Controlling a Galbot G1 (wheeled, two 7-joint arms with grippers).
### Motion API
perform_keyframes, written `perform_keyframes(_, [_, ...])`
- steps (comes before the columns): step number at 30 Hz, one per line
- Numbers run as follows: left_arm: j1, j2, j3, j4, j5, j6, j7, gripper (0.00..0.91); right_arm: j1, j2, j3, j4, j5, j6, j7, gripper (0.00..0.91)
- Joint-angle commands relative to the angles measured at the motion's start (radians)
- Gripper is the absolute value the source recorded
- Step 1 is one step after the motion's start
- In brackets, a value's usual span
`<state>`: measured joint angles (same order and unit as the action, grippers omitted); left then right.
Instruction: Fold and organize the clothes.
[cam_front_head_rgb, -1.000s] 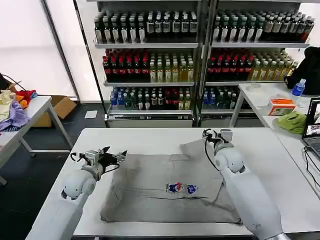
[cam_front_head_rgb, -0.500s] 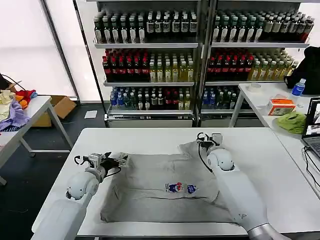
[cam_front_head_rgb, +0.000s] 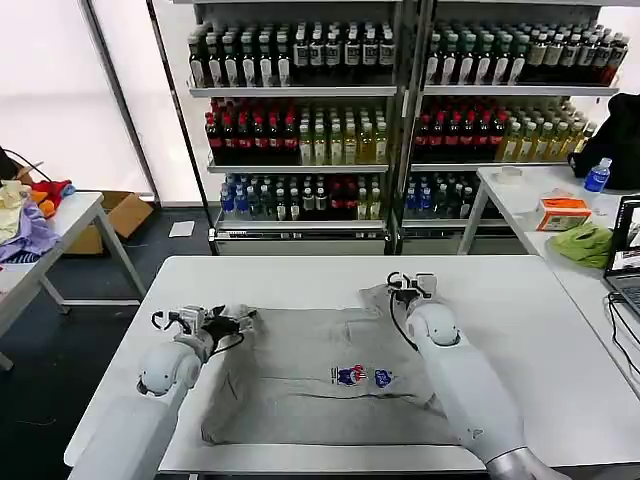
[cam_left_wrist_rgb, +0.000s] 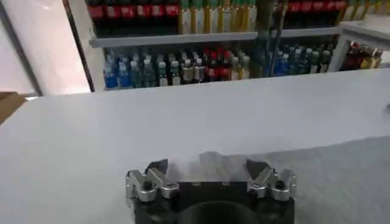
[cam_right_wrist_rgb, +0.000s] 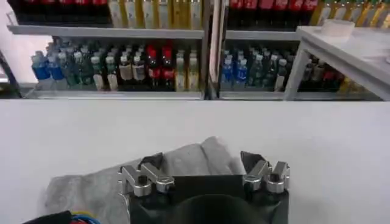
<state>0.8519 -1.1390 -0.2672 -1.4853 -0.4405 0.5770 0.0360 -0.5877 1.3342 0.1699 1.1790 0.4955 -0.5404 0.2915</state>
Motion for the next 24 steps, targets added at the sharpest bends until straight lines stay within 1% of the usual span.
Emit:
perform_keyframes(1, [0.009,0.001,0.012,0.002,0.029,0.002,0.005,0.000,-0.073,0.003,0.027,0.037,0.004,-0.003,0.005,0.000])
perform_keyframes(10, [0.014,0.012,0.020,-0.004,0.025,0.002,0.000,0.000,-0.107,-0.004,0.026,0.104,-0.001,-0.006,0.014,0.000])
perform_keyframes(19, [0.010,0.002,0.018,-0.012,0.018,0.000,-0.006,0.000,-0.120,-0.016,0.036,0.172,0.012,-0.007,0.023,0.000])
perform_keyframes(23, [0.008,-0.008,0.011,-0.027,0.010,-0.001,-0.009,0.000,-0.123,-0.020,0.056,0.222,0.034,-0.001,0.032,0.000])
perform_keyframes(24, [0.010,-0.011,0.008,-0.039,0.007,-0.013,-0.009,0.000,-0.123,-0.021,0.057,0.228,0.033,0.002,0.032,0.000])
